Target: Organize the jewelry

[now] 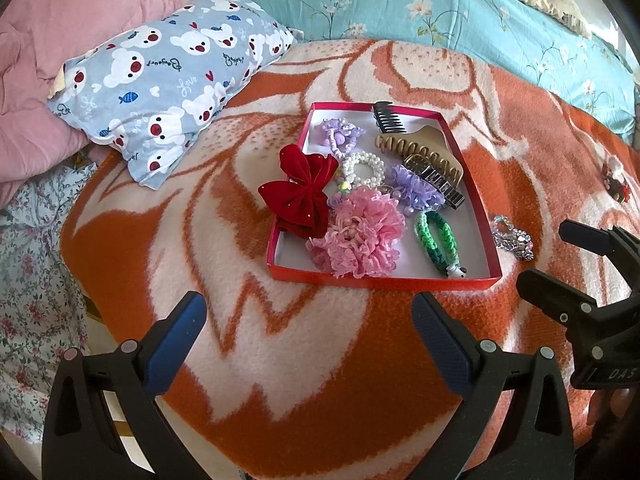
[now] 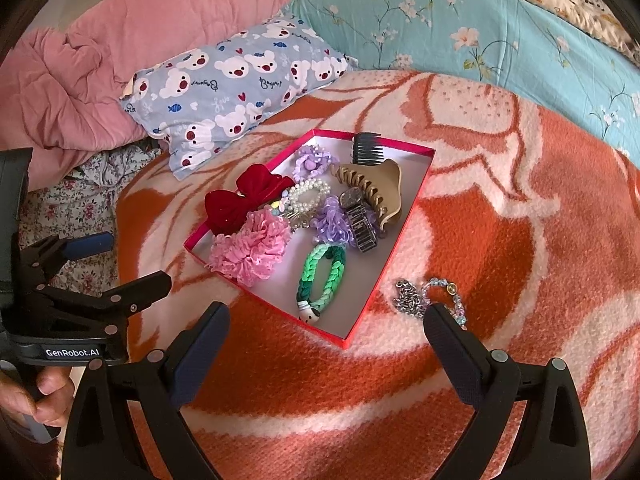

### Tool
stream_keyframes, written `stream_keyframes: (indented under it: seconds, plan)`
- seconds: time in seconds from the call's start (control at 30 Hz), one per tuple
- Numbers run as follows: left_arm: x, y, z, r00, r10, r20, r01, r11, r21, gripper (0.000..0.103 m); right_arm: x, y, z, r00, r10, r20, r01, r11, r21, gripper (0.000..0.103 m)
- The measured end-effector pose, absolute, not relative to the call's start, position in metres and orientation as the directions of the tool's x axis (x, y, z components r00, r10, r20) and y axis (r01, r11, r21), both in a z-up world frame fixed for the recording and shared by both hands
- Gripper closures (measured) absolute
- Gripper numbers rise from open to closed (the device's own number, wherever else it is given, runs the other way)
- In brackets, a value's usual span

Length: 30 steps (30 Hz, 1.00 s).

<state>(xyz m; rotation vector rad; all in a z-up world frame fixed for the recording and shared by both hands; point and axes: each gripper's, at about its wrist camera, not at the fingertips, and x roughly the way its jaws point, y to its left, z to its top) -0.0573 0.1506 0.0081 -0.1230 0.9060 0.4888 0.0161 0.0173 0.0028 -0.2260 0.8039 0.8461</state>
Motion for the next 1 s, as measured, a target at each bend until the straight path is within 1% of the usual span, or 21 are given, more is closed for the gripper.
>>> stream_keyframes:
  seconds: [1.0]
  plan:
    - [-0.0569,0.1534,0.0033,0.51,0.347,-0.787,-0.454,0.886,0.096,0.0,0.0165,0.0173,0.0019,0.395,0.58,-0.712,-0.741,0.66,0.126,0.005]
